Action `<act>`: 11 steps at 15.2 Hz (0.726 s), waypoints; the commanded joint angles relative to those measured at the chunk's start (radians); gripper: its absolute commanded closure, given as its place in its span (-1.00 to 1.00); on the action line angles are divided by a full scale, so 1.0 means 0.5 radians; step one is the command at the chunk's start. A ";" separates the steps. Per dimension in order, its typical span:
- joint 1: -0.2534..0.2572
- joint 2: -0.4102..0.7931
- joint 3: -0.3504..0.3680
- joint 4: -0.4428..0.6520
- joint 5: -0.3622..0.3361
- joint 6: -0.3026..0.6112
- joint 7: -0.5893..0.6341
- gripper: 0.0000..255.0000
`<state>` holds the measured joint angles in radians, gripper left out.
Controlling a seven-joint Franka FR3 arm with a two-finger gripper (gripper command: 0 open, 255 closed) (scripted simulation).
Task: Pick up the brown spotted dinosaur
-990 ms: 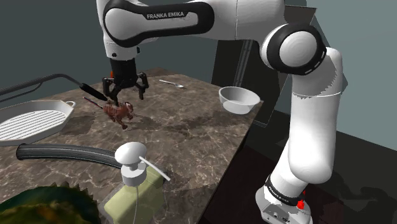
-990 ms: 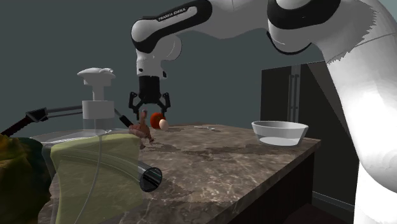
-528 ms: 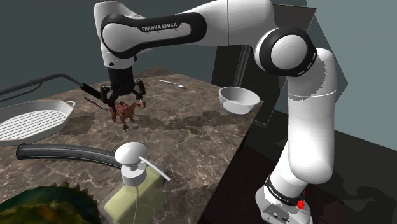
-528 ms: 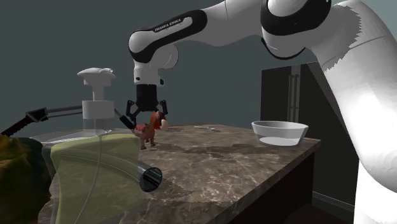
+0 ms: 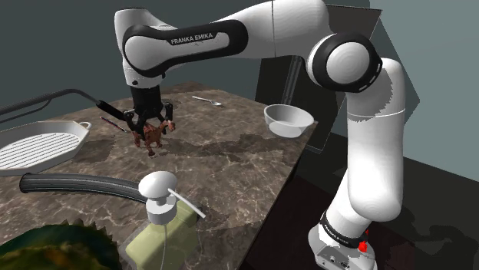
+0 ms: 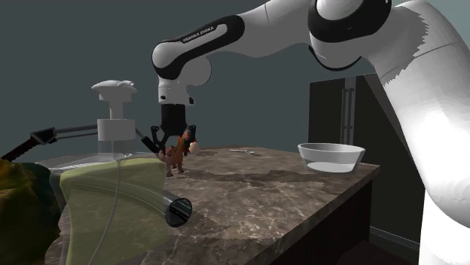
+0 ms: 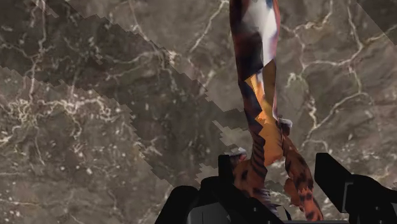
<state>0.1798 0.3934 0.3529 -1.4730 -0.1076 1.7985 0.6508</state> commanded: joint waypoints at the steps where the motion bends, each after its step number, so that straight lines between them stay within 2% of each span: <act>1: 0.000 0.000 0.000 -0.002 0.001 0.000 0.000 1.00; 5: 0.001 0.007 -0.001 0.007 -0.001 -0.002 -0.001 1.00; 11: 0.010 0.000 0.004 0.159 0.003 -0.160 -0.004 1.00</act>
<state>0.1828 0.3894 0.3548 -1.4142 -0.1050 1.7351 0.6487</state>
